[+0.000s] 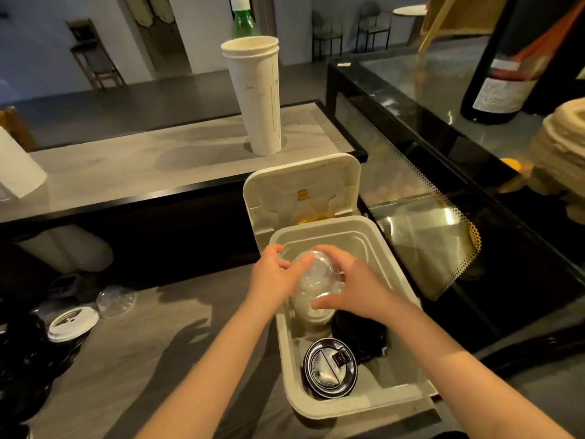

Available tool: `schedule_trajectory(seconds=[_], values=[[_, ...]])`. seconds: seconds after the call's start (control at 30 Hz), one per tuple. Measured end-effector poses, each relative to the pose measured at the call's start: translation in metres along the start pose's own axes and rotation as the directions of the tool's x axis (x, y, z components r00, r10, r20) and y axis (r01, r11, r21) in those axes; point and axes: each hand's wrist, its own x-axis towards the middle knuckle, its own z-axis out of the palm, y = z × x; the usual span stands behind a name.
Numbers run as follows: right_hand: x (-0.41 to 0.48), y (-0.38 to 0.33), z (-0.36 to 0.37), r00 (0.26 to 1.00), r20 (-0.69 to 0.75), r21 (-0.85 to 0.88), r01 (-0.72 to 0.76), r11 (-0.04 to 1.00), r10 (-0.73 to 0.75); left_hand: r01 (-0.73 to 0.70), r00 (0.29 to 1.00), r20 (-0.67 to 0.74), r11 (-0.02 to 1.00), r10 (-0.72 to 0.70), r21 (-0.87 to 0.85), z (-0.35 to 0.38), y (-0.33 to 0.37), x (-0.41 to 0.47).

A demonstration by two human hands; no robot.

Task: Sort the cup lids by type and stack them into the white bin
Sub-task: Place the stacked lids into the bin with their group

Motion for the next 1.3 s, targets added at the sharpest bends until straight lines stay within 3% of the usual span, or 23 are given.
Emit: schedule_trajectory(seconds=[0.13,0.2,0.27,0.37,0.47,0.57,0.67,0.83,0.9,0.97,1.03,1.07,1.2,1.3], values=[[0.004,0.015,-0.012,0.985,-0.116,0.013,-0.129,0.992,0.13,-0.072,0.997,0.033,0.995,0.07,0.073,0.004,-0.003,0.005],[0.013,0.024,-0.018,0.947,-0.222,-0.035,-0.244,0.969,0.23,-0.198,0.98,0.03,0.931,0.198,0.307,-0.001,-0.01,0.007],[0.023,0.031,-0.018,0.907,-0.26,-0.072,-0.36,0.93,0.331,-0.299,0.952,0.104,0.802,0.288,0.518,-0.007,-0.022,0.01],[0.038,0.036,-0.009,0.865,-0.257,-0.154,-0.477,0.865,0.432,-0.37,0.929,0.27,0.677,0.254,0.636,-0.01,-0.045,0.014],[0.044,0.045,0.006,0.842,-0.234,-0.275,-0.537,0.798,0.486,-0.381,0.924,0.293,0.658,0.246,0.65,-0.01,-0.054,0.015],[0.042,0.058,0.019,0.846,-0.169,-0.362,-0.53,0.767,0.505,-0.377,0.925,0.294,0.657,0.239,0.653,-0.008,-0.056,0.015],[0.042,0.062,0.024,0.854,-0.19,-0.398,-0.518,0.757,0.484,-0.388,0.921,0.302,0.663,0.247,0.641,-0.008,-0.06,0.016],[0.047,0.058,0.023,0.885,-0.172,-0.599,-0.442,0.668,0.432,-0.388,0.921,0.306,0.659,0.243,0.644,-0.009,-0.056,0.014],[0.051,0.056,0.014,0.896,-0.132,-0.604,-0.412,0.682,0.425,-0.393,0.919,0.316,0.57,0.234,0.721,-0.008,-0.051,0.013],[0.058,0.056,0.003,0.912,-0.068,-0.61,-0.358,0.706,0.404,-0.471,0.881,0.404,0.365,0.248,0.803,-0.006,-0.041,0.015],[0.066,0.057,-0.006,0.913,0.022,-0.636,-0.302,0.71,0.408,-0.592,0.803,0.564,0.151,0.191,0.792,0.005,-0.026,0.022],[0.069,0.057,-0.01,0.906,0.067,-0.647,-0.279,0.709,0.418,-0.63,0.776,0.62,0.103,0.116,0.77,0.015,-0.018,0.028],[0.072,0.054,-0.015,0.886,0.131,-0.699,-0.236,0.675,0.445,-0.601,0.746,0.597,0.09,-0.294,0.794,0.051,-0.009,0.051],[0.066,0.052,-0.01,0.902,0.065,-0.751,-0.239,0.616,0.428,-0.622,0.701,0.58,0.042,-0.415,0.782,0.058,-0.013,0.055]])
